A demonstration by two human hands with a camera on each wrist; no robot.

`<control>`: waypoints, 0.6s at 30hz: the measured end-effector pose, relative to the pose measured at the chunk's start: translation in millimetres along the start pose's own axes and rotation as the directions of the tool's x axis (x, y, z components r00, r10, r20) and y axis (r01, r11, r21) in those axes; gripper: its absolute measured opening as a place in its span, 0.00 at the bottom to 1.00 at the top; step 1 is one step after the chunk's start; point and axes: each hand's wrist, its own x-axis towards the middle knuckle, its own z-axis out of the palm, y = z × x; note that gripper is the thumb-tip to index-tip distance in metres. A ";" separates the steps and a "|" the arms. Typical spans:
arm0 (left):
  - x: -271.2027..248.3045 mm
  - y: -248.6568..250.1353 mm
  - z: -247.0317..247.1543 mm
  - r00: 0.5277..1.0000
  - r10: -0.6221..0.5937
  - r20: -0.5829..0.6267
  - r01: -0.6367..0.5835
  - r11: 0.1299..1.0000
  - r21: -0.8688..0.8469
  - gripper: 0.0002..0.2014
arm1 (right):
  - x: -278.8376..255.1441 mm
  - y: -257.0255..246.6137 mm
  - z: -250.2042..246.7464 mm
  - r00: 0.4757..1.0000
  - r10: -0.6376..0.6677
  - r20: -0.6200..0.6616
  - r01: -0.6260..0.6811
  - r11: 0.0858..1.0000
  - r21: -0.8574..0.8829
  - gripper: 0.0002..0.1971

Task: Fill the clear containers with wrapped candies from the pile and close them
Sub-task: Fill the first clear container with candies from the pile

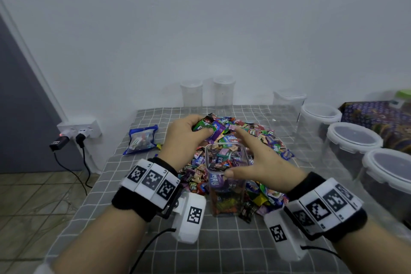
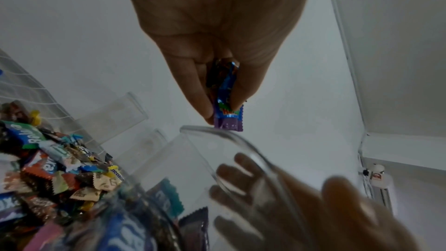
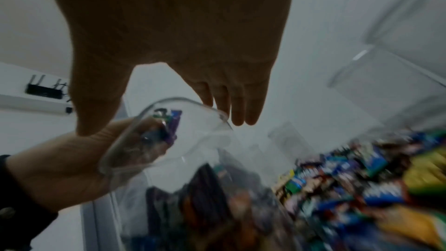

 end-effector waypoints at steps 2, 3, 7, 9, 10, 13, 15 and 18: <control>-0.6 -1.0 1.0 1.000 0.022 0.020 -0.023 0.999 0.049 0.10 | 0.1 11.2 6.3 0.998 0.035 0.051 -0.043 0.983 0.176 0.57; -1.2 -1.6 1.7 0.999 0.036 0.040 -0.039 0.997 0.071 0.11 | 0.0 14.7 9.2 0.998 0.046 0.041 -0.054 0.973 0.223 0.53; -4.3 -2.9 7.3 0.988 0.088 0.130 -0.113 0.972 0.205 0.10 | -0.6 18.3 13.6 0.999 0.050 -0.008 -0.047 0.979 0.198 0.39; -5.9 -3.2 10.2 0.982 0.096 0.160 -0.129 0.969 0.211 0.10 | -0.4 18.8 13.4 0.999 0.042 -0.015 -0.038 0.975 0.220 0.37; -6.7 -3.3 11.4 0.980 0.100 0.171 -0.132 0.973 0.189 0.11 | -0.4 18.9 13.3 0.999 0.034 -0.020 -0.028 0.973 0.229 0.37; -6.5 -4.1 13.2 0.980 0.100 0.170 -0.125 0.981 0.146 0.12 | 1.0 21.8 13.7 0.999 0.035 -0.039 -0.027 0.980 0.198 0.40; -5.5 -4.5 12.9 0.983 0.109 0.150 -0.131 0.981 0.142 0.10 | 1.3 23.1 13.7 0.998 0.034 -0.043 -0.025 0.982 0.189 0.42; -3.1 -6.3 10.1 0.987 0.142 0.077 -0.151 0.980 0.131 0.10 | 1.6 24.1 14.3 0.999 0.039 -0.038 -0.031 0.983 0.183 0.42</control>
